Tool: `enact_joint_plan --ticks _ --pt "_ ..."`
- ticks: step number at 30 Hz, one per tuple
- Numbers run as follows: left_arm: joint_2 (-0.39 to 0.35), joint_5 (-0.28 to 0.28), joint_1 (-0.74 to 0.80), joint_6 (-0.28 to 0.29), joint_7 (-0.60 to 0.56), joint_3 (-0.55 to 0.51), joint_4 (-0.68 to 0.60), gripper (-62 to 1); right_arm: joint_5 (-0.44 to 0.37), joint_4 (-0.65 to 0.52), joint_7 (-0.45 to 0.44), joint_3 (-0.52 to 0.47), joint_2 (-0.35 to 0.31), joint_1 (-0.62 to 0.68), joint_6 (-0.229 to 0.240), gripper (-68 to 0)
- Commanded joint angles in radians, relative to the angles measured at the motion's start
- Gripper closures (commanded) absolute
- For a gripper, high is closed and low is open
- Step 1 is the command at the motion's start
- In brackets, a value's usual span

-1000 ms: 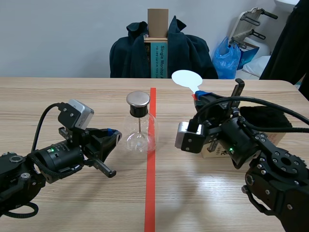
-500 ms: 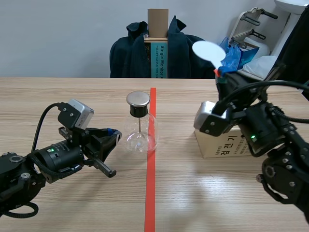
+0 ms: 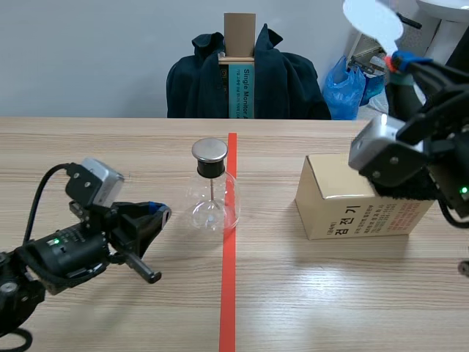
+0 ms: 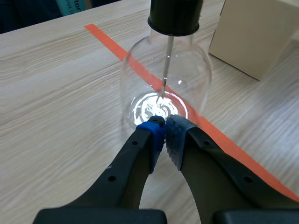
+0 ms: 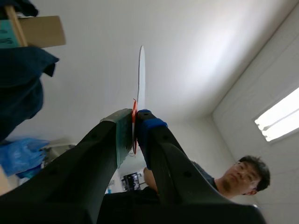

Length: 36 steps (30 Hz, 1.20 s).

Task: Do the electroscope experiment.
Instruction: 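Put the plate down on the right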

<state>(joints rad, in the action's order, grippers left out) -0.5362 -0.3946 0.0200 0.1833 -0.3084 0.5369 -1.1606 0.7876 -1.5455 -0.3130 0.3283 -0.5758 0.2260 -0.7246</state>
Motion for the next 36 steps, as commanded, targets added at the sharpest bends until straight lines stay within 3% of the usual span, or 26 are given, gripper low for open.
enact_joint_plan --ticks 1,5,8,15,21,26,28,33,36 --pt "-0.035 -0.006 0.068 -0.006 -0.016 -0.047 -0.083 -5.7 0.011 0.008 0.001 -0.005 0.0 0.029 -0.058 -0.8" --pt "-0.101 0.001 0.242 -0.01 -0.011 -0.158 -0.266 -5.8 0.02 0.013 -0.002 -0.004 0.001 0.123 -0.058 -0.8" --pt "-0.14 0.047 0.374 -0.013 0.004 -0.255 -0.419 -5.8 0.021 0.04 -0.007 -0.003 0.023 0.16 -0.058 -0.8" --pt "-0.179 0.066 0.652 -0.018 0.114 -0.485 -0.724 -5.8 0.105 0.223 -0.042 -0.002 0.117 0.136 -0.058 -0.8" --pt "-0.179 0.066 0.768 -0.034 0.169 -0.612 -0.841 -5.8 0.156 0.312 -0.051 -0.002 0.185 0.076 -0.058 -0.8" --pt "-0.179 0.066 0.77 -0.04 0.206 -0.629 -0.843 -6.4 0.171 0.369 -0.044 -0.002 0.211 0.022 -0.058 -0.9" --pt "-0.179 0.066 0.77 -0.039 0.213 -0.629 -0.843 -14.3 0.172 0.386 -0.044 -0.002 0.214 0.011 -0.058 -0.9" --pt "-0.179 0.071 0.769 -0.038 0.212 -0.629 -0.843 -60.2 0.179 0.415 -0.041 -0.002 0.214 0.009 -0.058 -0.9" --pt "-0.179 0.07 0.769 -0.039 0.156 -0.629 -0.843 -62.3 0.178 0.424 -0.041 -0.002 0.216 0.009 -0.058 -3.8"
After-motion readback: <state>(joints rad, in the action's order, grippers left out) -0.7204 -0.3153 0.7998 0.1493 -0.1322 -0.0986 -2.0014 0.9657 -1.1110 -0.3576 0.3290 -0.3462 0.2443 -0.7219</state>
